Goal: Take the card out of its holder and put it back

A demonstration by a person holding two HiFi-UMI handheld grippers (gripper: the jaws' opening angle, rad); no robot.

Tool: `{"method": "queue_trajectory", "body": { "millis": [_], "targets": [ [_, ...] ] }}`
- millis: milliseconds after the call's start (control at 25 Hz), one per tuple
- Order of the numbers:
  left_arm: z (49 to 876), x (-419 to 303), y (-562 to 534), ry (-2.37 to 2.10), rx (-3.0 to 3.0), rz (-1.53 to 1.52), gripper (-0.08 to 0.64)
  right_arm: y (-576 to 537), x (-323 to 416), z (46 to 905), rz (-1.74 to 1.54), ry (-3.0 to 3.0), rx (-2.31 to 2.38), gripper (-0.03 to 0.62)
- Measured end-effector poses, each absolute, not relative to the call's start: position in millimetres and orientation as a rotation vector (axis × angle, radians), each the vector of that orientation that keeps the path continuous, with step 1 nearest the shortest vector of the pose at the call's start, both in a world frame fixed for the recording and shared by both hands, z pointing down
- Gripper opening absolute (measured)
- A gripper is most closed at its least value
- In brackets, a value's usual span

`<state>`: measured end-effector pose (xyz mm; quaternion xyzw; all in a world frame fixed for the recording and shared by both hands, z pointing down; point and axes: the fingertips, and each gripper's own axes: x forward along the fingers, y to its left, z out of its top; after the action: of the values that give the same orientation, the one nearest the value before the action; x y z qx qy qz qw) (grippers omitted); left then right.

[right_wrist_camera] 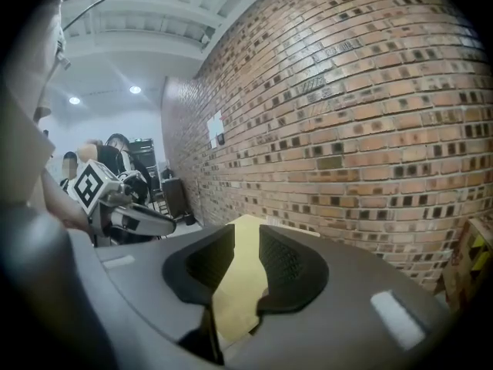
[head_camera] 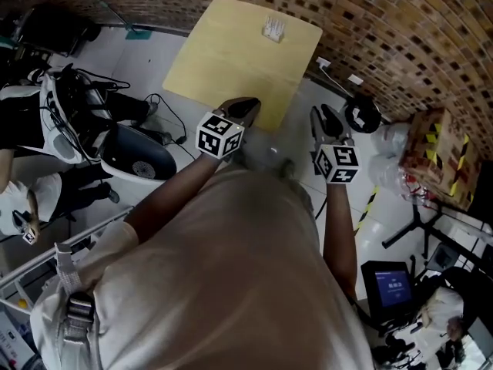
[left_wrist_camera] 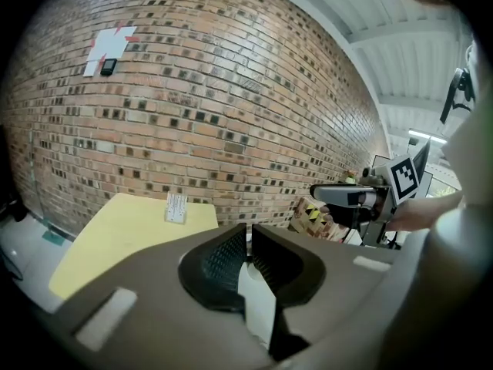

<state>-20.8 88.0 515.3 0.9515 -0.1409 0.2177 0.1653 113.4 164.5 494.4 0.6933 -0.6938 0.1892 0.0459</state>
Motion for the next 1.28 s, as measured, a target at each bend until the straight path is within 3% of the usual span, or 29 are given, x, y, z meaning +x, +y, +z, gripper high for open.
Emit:
{"method": "queue_trajectory", "body": {
  "millis": [1280],
  "targets": [
    [523,11,53,-0.438,2.702,0.624,0.034,140,141,522,0.624,-2.11,2.022,0.071]
  ]
}}
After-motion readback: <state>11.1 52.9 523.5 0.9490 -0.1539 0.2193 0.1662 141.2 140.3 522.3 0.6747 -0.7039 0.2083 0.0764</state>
